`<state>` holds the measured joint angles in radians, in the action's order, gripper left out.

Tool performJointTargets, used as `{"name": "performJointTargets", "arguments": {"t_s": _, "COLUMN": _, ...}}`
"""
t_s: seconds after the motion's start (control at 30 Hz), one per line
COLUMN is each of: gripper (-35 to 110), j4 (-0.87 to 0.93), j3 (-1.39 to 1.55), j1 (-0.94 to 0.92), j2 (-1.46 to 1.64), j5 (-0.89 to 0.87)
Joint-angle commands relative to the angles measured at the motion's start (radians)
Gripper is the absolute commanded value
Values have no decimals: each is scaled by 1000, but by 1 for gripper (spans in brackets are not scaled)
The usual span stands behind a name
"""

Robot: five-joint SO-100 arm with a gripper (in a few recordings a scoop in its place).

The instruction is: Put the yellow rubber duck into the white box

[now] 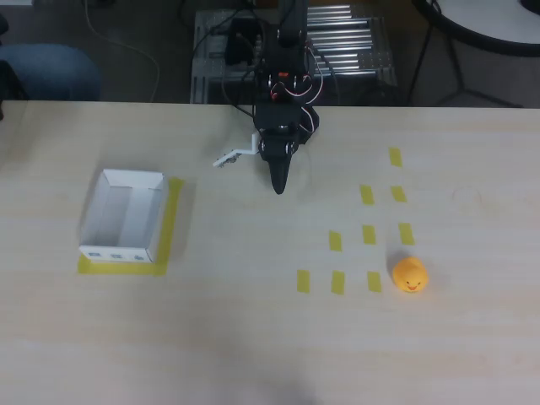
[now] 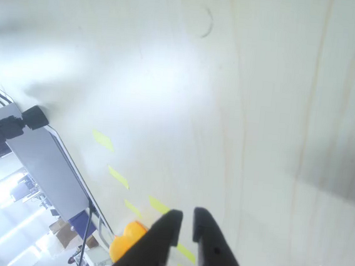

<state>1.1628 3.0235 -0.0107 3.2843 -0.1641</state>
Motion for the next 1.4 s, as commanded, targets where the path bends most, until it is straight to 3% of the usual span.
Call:
{"name": "performJointTargets", "arguments": {"t_s": 0.0, "gripper": 0, "j4": -14, "j3": 3, "j1": -3, "j2": 51, "j5": -17}}
{"name": "performJointTargets", "arguments": {"t_s": 0.83, "gripper": 0, "j4": -15, "j3": 3, "j1": 8, "j2": 51, "j5": -6}}
{"name": "performJointTargets", "arguments": {"t_s": 0.93, "gripper": 0, "j4": -121, "j3": -28, "j1": 0, "j2": 38, "j5": 43}}
{"name": "performJointTargets", "arguments": {"t_s": 1.03, "gripper": 0, "j4": -337, "j3": -158, "j1": -18, "j2": -77, "j5": 147}}
{"name": "performJointTargets", "arguments": {"t_s": 1.13, "gripper": 0, "j4": -390, "j3": -403, "j1": -20, "j2": -307, "j5": 316}}
{"name": "performJointTargets", "arguments": {"t_s": 1.23, "gripper": 13, "j4": -281, "j3": -716, "j1": 5, "j2": -600, "j5": 382}}
{"name": "performJointTargets", "arguments": {"t_s": 1.37, "gripper": 32, "j4": 25, "j3": -1138, "j1": 67, "j2": -968, "j5": 594}}
